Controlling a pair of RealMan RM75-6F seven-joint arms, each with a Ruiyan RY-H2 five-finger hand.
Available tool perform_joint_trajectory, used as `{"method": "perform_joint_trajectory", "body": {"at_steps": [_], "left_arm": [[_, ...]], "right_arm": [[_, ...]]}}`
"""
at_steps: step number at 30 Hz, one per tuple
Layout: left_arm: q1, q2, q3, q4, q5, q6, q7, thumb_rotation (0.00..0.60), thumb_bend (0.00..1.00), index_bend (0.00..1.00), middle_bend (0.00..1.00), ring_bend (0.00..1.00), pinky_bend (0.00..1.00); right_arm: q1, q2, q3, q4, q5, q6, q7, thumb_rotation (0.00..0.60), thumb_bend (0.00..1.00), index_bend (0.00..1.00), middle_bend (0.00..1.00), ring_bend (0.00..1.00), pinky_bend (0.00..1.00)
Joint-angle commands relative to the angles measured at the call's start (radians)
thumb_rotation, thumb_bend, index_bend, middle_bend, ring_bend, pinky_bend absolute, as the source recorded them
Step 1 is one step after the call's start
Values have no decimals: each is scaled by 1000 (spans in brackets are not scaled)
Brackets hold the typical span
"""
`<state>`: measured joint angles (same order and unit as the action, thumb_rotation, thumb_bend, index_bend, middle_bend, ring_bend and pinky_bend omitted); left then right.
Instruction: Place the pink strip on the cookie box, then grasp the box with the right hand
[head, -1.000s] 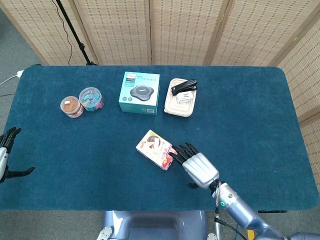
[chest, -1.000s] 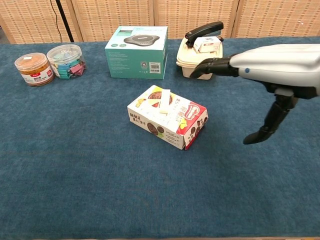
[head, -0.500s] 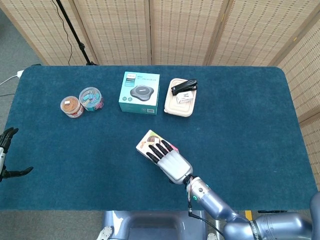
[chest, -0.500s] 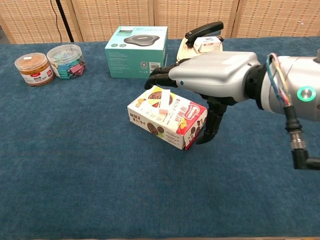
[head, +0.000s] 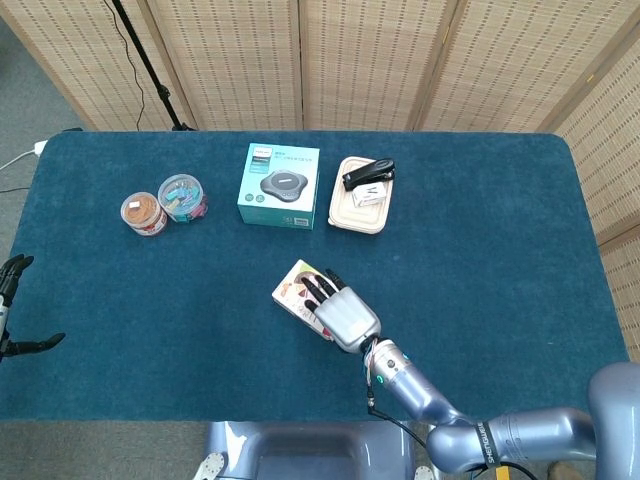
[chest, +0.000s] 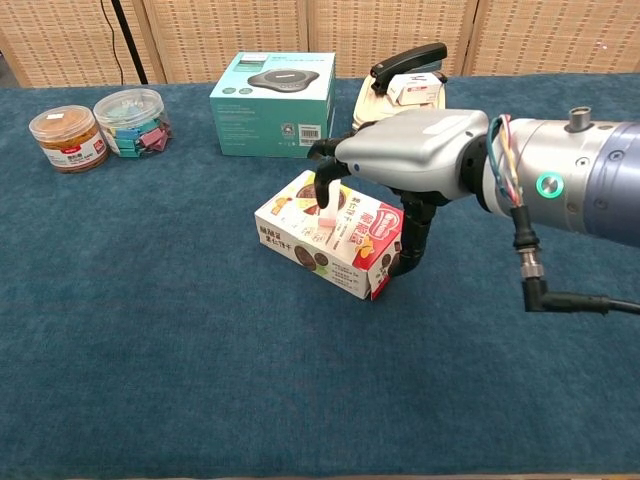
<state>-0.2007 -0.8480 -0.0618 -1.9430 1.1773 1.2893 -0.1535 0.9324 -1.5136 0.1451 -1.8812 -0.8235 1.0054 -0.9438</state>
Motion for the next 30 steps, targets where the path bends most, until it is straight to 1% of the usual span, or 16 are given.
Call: {"method": "perform_joint_trajectory", "body": {"at_steps": [1, 9, 15, 18, 19, 21, 23, 24, 26, 27, 29, 30], "left_arm": [[2, 0, -2, 0, 1, -1, 0, 600, 51, 0, 0, 0, 0], [10, -2, -10, -1, 1, -5, 6, 600, 51, 0, 0, 0, 0], [12, -1, -15, 1, 0, -13, 3, 600, 51, 0, 0, 0, 0], [15, 0, -17, 2, 3, -15, -3, 600, 51, 0, 0, 0, 0], [16, 0, -18, 3, 3, -16, -4, 600, 51, 0, 0, 0, 0], [17, 1, -20, 4, 3, -20, -6, 600, 51, 0, 0, 0, 0], [17, 1, -21, 4, 4, -22, -6, 600, 51, 0, 0, 0, 0], [18, 1, -21, 3, 6, -23, -6, 600, 50, 0, 0, 0, 0], [19, 1, -22, 4, 7, -25, -7, 600, 51, 0, 0, 0, 0], [19, 1, -22, 4, 7, -25, -7, 600, 51, 0, 0, 0, 0], [19, 1, -24, 4, 7, -27, -7, 600, 51, 0, 0, 0, 0], [19, 2, -25, 4, 6, -29, -9, 600, 51, 0, 0, 0, 0]], "right_arm": [[3, -10, -9, 18, -18, 12, 20, 600, 0, 259, 0, 0, 0], [31, -52, -2, 90, -8, 13, 52, 600, 0, 285, 0, 0, 0], [42, -74, 5, 121, -11, 8, 90, 600, 0, 339, 0, 0, 0], [47, -76, 7, 121, -19, 4, 110, 600, 1, 338, 0, 0, 0], [48, -76, 6, 122, -26, 4, 115, 600, 26, 335, 0, 0, 0], [50, -76, 4, 123, -39, 1, 127, 600, 127, 334, 0, 0, 0], [52, -75, 3, 124, -44, -2, 135, 600, 314, 332, 0, 0, 0], [56, -75, -1, 127, -48, -5, 132, 600, 374, 330, 0, 0, 0], [60, -78, -3, 131, -48, -10, 134, 600, 541, 325, 0, 0, 0], [62, -79, -4, 133, -48, -12, 137, 600, 591, 324, 0, 0, 0], [66, -83, -8, 140, -47, -18, 137, 600, 724, 323, 0, 0, 0], [70, -87, -12, 147, -48, -19, 132, 600, 747, 323, 0, 0, 0]]}}
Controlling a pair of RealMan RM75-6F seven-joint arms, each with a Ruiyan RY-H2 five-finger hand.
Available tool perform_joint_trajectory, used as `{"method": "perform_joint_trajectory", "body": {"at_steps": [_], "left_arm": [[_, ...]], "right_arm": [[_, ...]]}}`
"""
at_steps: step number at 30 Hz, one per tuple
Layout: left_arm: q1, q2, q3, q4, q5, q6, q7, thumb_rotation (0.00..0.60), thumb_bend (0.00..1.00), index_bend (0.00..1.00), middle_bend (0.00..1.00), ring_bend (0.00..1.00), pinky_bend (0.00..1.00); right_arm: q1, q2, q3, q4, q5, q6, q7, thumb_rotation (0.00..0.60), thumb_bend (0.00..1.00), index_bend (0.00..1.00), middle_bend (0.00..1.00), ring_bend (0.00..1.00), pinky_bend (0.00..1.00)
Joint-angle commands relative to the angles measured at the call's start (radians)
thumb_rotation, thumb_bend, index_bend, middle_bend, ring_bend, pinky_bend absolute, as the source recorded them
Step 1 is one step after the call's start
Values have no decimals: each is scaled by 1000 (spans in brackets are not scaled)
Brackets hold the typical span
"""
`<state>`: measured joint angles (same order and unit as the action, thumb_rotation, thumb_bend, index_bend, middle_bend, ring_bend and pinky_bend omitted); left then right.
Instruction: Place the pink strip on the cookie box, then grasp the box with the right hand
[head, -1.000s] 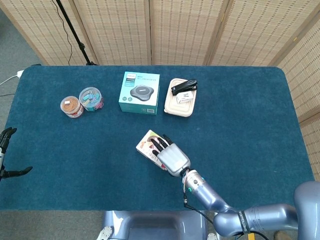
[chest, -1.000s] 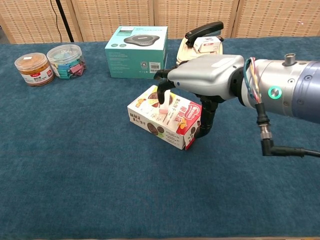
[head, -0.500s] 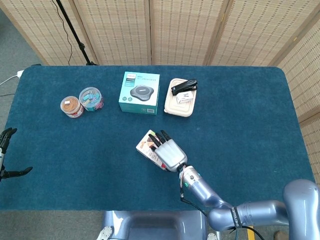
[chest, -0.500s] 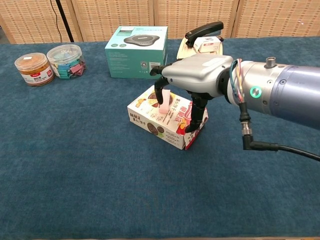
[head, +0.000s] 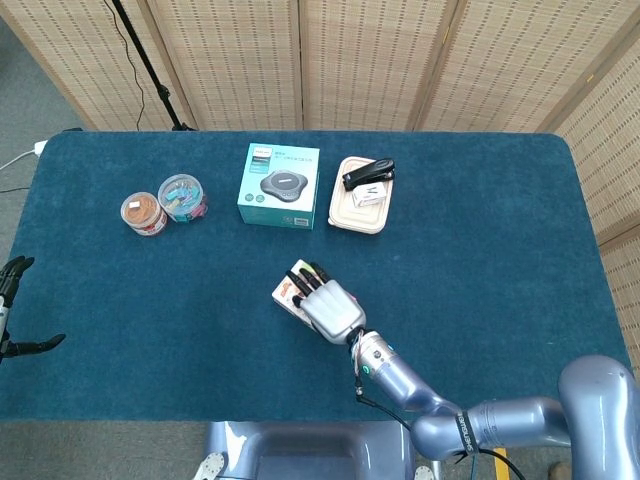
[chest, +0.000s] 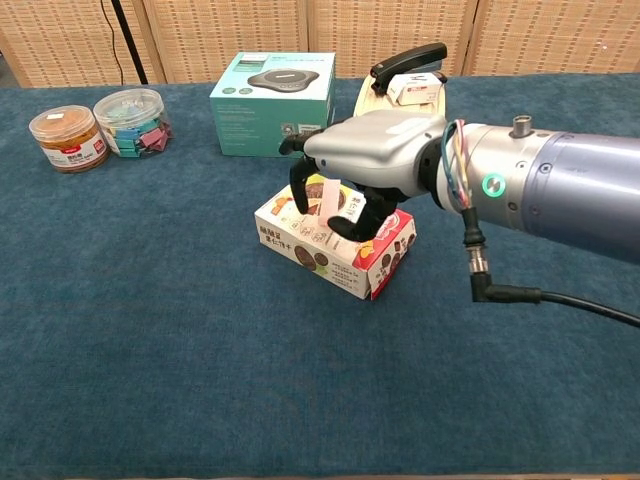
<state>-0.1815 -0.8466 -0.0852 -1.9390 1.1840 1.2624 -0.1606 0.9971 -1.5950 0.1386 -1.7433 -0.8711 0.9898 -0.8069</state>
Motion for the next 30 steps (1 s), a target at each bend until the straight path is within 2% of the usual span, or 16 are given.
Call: {"method": "perform_joint_trajectory", "body": {"at_steps": [1, 3, 10, 18, 30], "left_arm": [[0, 1, -2, 0, -1, -5, -3, 600, 51, 0, 0, 0, 0], [1, 3, -3, 0, 1, -7, -7, 600, 51, 0, 0, 0, 0], [9, 7, -4, 3, 12, -5, -24, 600, 51, 0, 0, 0, 0], [15, 10, -5, 5, 20, -8, -42, 600, 51, 0, 0, 0, 0], [19, 8, -5, 0, 23, -9, -31, 600, 51, 0, 0, 0, 0]], "right_arm": [[9, -11, -10, 18, -1, -2, -11, 600, 781, 323, 0, 0, 0], [12, -19, -14, 28, -4, 6, -22, 600, 811, 323, 0, 0, 0], [21, -48, -22, 67, -16, 50, -73, 600, 813, 321, 0, 0, 0], [9, -32, -51, 57, -22, 91, -127, 600, 814, 312, 0, 0, 0], [-19, -44, -84, 74, -78, 119, -141, 600, 814, 311, 0, 0, 0]]}}
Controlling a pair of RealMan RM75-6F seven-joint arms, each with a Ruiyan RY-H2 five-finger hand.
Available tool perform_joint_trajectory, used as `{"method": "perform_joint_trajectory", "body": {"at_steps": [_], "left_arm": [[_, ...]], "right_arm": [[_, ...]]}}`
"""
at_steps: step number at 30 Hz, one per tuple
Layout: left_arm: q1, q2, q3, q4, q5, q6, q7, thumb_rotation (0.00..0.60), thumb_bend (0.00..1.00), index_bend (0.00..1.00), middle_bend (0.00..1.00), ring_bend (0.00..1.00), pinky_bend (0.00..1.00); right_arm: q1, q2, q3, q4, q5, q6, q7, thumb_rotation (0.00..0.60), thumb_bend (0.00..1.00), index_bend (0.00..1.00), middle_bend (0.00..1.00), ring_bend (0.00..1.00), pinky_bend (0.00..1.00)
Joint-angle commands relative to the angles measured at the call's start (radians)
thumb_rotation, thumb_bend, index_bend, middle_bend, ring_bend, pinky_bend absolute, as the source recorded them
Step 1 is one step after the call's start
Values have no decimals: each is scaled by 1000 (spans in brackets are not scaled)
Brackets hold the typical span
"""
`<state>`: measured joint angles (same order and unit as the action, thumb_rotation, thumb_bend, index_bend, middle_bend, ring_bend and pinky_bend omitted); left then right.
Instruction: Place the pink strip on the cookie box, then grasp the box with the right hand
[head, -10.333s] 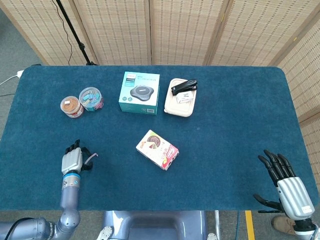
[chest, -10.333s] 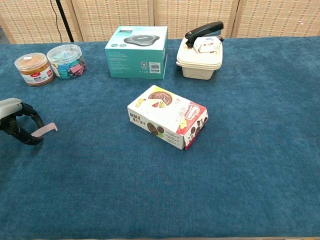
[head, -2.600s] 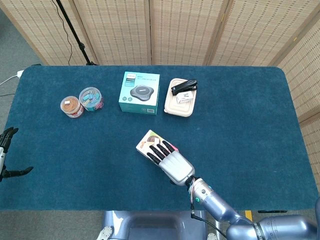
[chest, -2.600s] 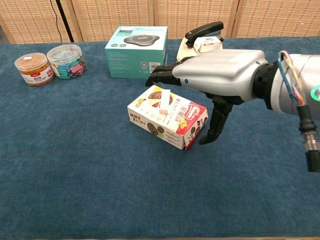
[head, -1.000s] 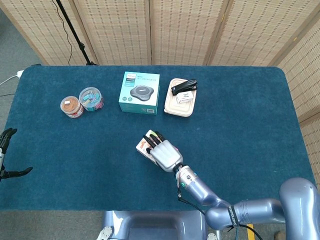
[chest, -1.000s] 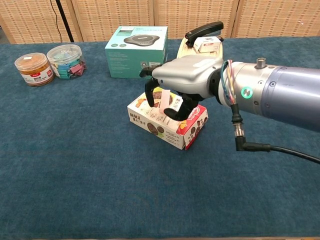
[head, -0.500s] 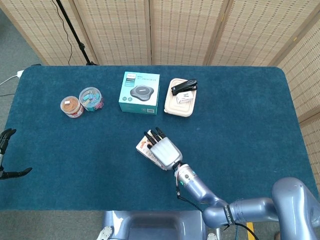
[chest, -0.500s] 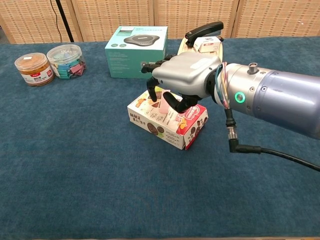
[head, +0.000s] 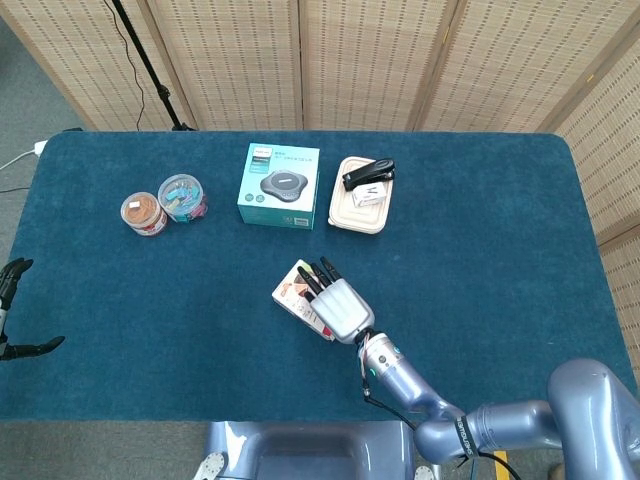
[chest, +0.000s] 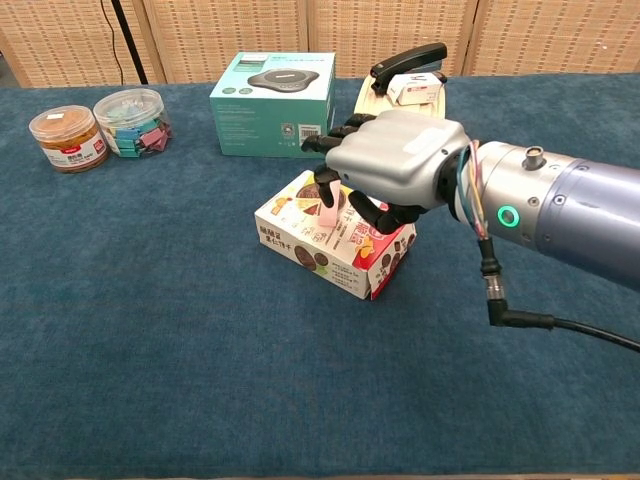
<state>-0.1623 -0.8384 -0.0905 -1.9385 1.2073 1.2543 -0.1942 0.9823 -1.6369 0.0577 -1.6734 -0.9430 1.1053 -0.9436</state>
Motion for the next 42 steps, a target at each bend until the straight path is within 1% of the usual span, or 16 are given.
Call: {"method": "perform_joint_trajectory", "body": {"at_steps": [1, 13, 30, 42], "left_arm": [[0, -1, 0, -1, 0, -1, 3, 600, 51, 0, 0, 0, 0], [4, -2, 2, -4, 9, 0, 7, 600, 51, 0, 0, 0, 0], [5, -6, -2, -4, 1, 0, 15, 600, 50, 0, 0, 0, 0], [9, -3, -4, 0, 6, 0, 1, 600, 51, 0, 0, 0, 0]], "right_arm": [[-6, -3, -4, 4, -8, 4, -5, 600, 814, 312, 0, 0, 0], [-15, -23, -1, 18, -3, -6, -17, 600, 814, 311, 0, 0, 0], [-28, -36, 5, 20, -38, -1, -25, 600, 814, 312, 0, 0, 0], [-33, -50, -2, 30, -39, -7, -56, 600, 814, 319, 0, 0, 0]]}}
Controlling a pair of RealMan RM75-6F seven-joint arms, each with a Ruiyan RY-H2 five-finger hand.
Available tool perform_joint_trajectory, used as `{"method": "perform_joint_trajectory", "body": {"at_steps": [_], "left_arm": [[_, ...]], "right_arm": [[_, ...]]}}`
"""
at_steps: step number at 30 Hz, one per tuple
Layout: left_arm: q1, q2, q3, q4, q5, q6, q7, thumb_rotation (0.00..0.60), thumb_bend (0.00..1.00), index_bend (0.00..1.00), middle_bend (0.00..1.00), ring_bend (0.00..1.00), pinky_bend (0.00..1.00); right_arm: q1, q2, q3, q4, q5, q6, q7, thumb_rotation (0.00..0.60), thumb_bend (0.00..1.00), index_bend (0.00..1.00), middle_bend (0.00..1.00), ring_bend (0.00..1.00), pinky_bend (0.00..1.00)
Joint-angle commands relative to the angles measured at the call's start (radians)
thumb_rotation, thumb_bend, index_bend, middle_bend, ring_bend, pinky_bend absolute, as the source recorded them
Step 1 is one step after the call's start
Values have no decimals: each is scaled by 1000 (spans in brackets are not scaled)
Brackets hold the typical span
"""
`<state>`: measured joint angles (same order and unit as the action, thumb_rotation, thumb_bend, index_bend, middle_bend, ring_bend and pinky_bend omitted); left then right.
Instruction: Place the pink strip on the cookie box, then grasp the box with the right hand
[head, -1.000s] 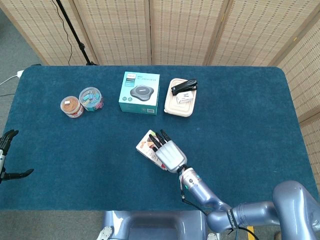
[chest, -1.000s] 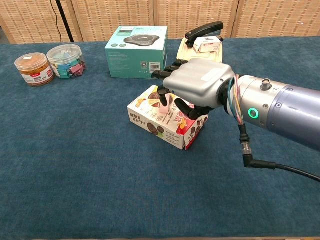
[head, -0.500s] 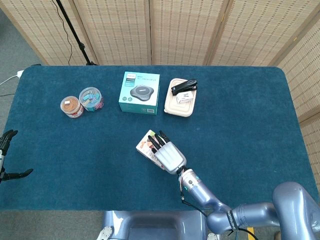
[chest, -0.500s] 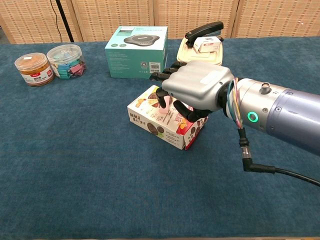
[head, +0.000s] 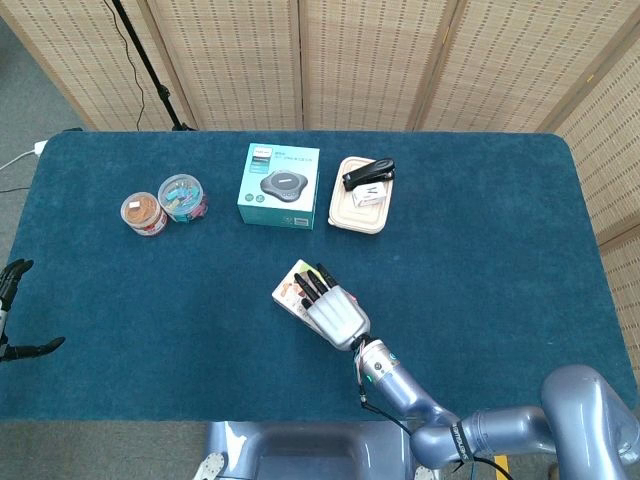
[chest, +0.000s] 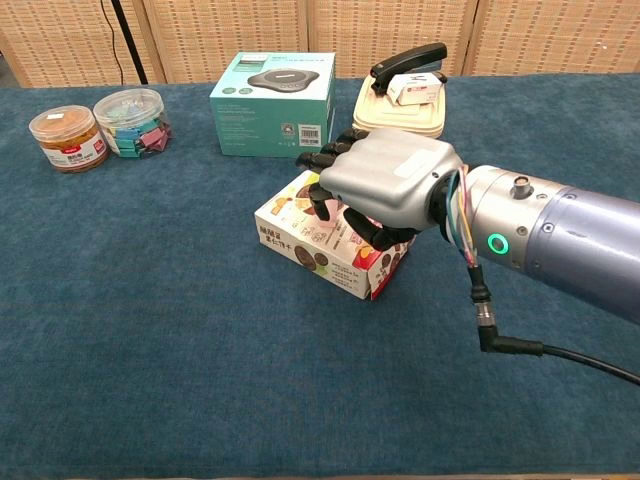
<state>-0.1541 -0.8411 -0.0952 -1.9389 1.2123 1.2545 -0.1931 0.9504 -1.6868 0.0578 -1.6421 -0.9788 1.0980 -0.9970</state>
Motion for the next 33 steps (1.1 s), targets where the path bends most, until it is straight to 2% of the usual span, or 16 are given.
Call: {"method": "perform_joint_trajectory", "body": {"at_steps": [1, 33], "left_arm": [[1, 0, 0, 0, 2, 0, -1, 600, 51, 0, 0, 0, 0], [6, 2, 1, 0, 11, 1, -9, 600, 51, 0, 0, 0, 0]], "right_arm": [[-2, -1, -2, -2, -4, 1, -3, 600, 814, 320, 0, 0, 0], [-37, 1, -21, -11, -48, 11, -33, 600, 814, 339, 0, 0, 0]]}}
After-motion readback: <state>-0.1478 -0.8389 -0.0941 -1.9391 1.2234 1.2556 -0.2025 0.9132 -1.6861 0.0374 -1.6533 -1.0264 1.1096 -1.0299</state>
